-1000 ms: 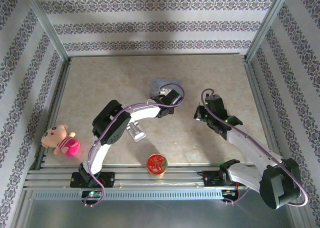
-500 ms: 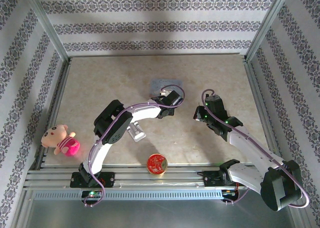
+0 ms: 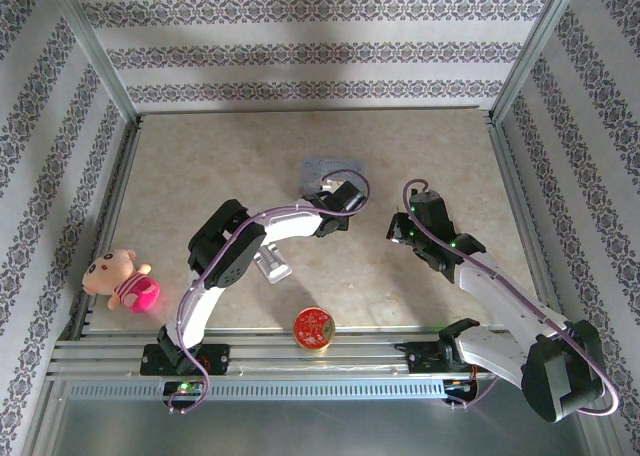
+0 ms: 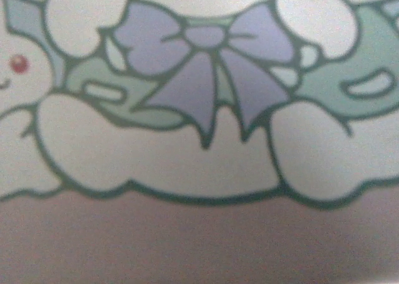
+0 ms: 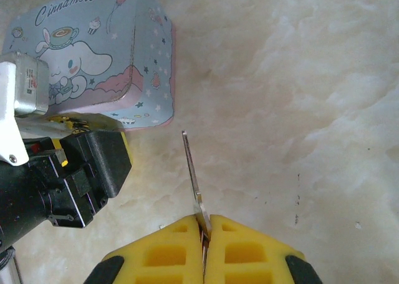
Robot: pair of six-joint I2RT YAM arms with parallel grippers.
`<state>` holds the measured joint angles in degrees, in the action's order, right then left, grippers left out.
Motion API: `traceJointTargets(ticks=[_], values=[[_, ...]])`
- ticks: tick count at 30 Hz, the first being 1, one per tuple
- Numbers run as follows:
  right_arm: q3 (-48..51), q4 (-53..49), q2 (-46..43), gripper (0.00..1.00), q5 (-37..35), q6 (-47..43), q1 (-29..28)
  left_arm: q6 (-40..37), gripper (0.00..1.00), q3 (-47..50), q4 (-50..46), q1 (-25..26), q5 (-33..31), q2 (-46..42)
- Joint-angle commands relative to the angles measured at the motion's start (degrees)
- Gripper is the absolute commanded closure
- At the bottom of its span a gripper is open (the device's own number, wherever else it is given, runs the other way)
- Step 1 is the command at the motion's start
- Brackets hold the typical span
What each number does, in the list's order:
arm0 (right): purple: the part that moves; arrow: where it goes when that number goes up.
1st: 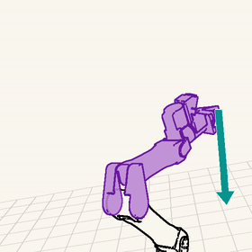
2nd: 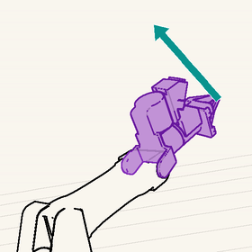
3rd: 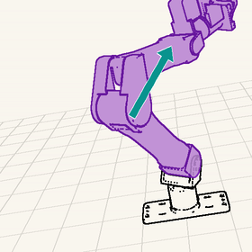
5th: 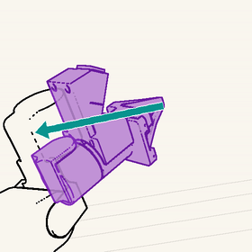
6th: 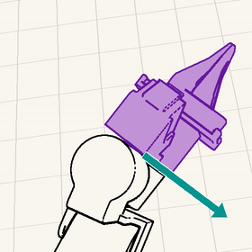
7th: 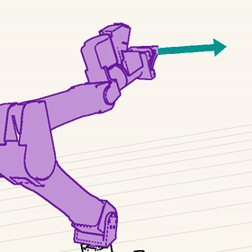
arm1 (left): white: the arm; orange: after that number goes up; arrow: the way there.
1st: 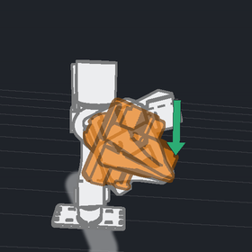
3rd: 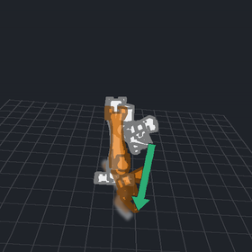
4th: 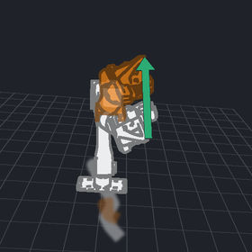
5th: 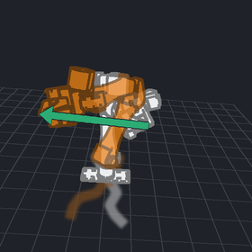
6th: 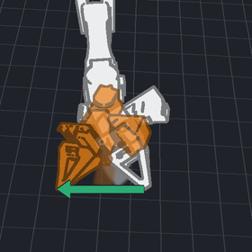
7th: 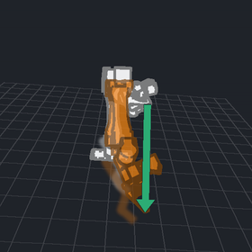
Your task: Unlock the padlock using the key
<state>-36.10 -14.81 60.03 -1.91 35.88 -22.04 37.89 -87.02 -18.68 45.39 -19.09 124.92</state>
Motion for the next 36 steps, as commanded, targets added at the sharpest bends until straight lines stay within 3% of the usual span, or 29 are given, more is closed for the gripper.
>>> traceJointTargets(ticks=[1,15,17,22,26,36], values=[[0.94,0.1,-0.95,1.0,-0.56,0.68,-0.9,-0.45,0.49,-0.87,1.44,0.05,-2.8,1.88],[6.3,3.64,-2.14,1.0,1.76,3.11,-1.25,1.26,0.74,-1.21,0.09,0.05,-0.89,1.91],[8.76,6.8,-2.18,1.0,4.21,3.57,-1.25,3.55,0.75,-1.21,-0.94,0.05,1.03,1.24],[16.02,17.53,-3.5,1.0,10.35,3.94,-1.77,12.39,0.88,-3.01,-5.93,0.05,5.28,0.45],[19.78,19.9,-4.47,1.0,12.69,2.24,-2.12,19.5,0.91,-4.43,-8.39,0.05,9.08,0.75],[21.89,29.27,-0.03,1.0,20.52,-0.05,-2.04,28.42,0.95,-5.35,-8.46,0.05,13.93,0.49]])
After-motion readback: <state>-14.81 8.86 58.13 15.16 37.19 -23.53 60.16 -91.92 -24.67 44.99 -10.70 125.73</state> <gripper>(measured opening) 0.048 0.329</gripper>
